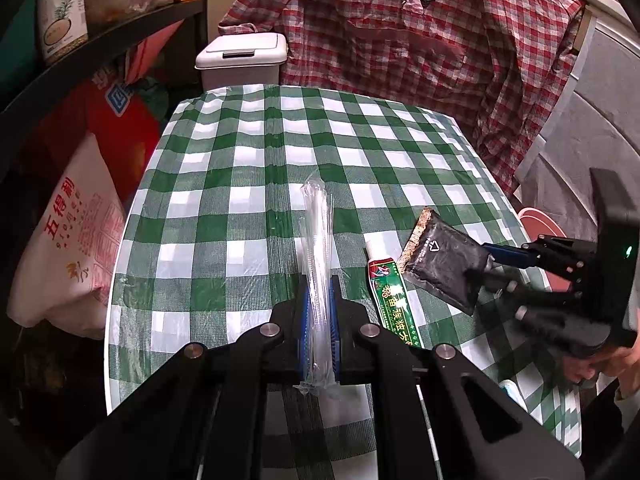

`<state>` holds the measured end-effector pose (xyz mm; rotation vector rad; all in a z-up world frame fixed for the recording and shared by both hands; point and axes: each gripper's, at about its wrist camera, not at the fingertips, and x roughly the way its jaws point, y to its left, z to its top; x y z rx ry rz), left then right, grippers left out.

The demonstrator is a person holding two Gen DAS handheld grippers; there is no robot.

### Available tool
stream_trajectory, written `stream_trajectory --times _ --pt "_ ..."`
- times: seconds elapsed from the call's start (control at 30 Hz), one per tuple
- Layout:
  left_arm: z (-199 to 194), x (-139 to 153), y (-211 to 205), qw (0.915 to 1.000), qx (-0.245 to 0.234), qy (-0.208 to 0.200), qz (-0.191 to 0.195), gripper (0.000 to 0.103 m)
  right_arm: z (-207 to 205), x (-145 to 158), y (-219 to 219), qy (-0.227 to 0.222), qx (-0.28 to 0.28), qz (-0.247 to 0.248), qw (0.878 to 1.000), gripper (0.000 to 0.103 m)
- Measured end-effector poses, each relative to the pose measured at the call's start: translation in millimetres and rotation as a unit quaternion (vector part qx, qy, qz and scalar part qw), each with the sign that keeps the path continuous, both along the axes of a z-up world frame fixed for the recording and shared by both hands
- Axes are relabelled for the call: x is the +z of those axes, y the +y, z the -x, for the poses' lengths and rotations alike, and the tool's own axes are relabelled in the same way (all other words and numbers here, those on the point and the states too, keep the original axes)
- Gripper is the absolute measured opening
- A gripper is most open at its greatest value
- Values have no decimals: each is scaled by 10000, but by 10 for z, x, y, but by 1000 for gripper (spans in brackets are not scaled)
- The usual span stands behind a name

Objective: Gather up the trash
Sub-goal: 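Close the left tool on the clear sleeve while the right tool grips the black packet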

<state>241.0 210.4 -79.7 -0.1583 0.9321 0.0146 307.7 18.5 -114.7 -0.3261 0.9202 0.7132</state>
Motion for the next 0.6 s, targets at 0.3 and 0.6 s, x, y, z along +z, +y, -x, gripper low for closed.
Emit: stream_trajectory --times 0.3,0.6 --pt "12 54 -18 10000 14 -72 -49 9 130 218 -93 -273 113 -161 9994 4" --pt "72 210 -28 9996 93 -276 -53 9 285 526 -279 -599 48 -401 9974 3"
